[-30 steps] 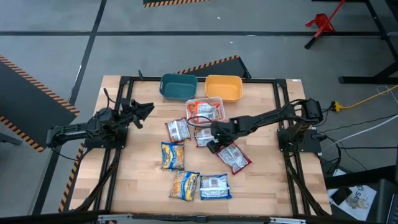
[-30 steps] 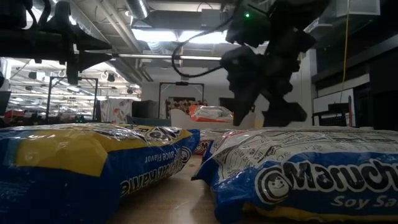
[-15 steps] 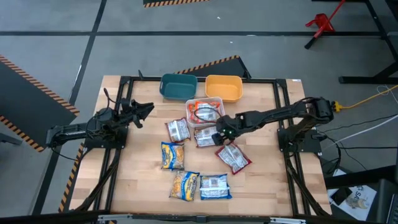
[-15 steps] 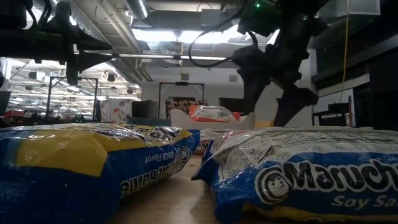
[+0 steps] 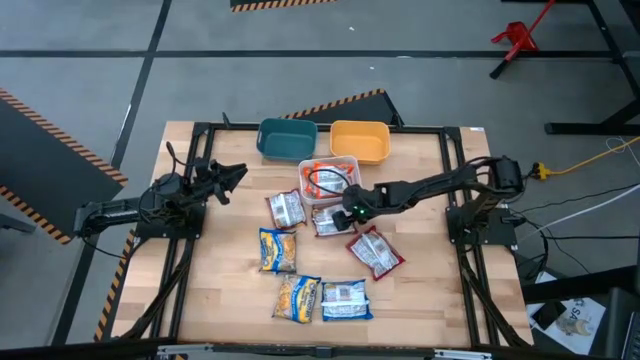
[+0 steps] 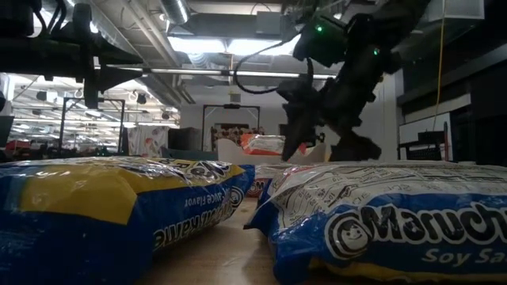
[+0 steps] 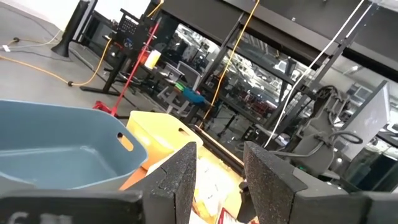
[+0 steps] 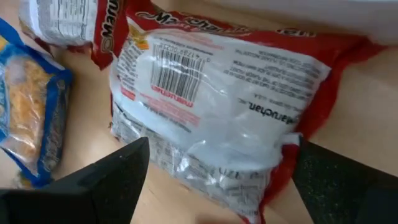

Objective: Sort Maruchan noodles
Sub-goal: Put the middle red noodle pack into the yellow bin

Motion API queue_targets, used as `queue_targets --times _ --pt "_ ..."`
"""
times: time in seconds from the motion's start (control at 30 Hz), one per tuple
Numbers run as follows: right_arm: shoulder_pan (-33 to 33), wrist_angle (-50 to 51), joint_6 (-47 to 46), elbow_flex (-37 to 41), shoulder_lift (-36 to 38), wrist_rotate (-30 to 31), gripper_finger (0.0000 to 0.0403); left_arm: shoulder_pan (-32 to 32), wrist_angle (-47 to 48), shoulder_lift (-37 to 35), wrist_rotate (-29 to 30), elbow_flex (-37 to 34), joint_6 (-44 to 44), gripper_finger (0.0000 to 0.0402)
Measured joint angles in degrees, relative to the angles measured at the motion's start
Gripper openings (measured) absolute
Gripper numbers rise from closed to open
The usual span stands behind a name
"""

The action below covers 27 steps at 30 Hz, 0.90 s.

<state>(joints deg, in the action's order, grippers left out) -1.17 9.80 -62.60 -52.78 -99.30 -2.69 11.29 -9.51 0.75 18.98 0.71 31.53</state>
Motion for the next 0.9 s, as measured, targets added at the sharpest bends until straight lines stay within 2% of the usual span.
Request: queue_targets --times 0.23,0.33,0.47,0.77,0.9 --pt "0.00 -9.88 -3.31 5.33 -0.88 -0.78 0.0355 -0.01 0.19 -0.01 1.72 0.00 -0.01 0.0127" --pt "0.00 -11.87 -4.70 7.03 -0.71 -0.17 0.0337 0.00 0.06 -0.02 2.76 0.00 -0.07 0.0127" --pt "0.00 -14.63 -4.28 8.22 -0.83 0.34 0.0278 0.00 0.08 -0.01 3.06 0.00 -0.07 0.0127" --pt "0.13 -15.44 -3.59 8.32 -1.04 -0.05 0.0116 0.00 0.05 -0.01 3.00 0.00 -0.07 0.0127" --pt "0.46 -15.99 -3.54 8.36 -1.07 -1.13 0.0067 0.00 0.06 -0.01 3.00 0.00 -0.09 0.0127"
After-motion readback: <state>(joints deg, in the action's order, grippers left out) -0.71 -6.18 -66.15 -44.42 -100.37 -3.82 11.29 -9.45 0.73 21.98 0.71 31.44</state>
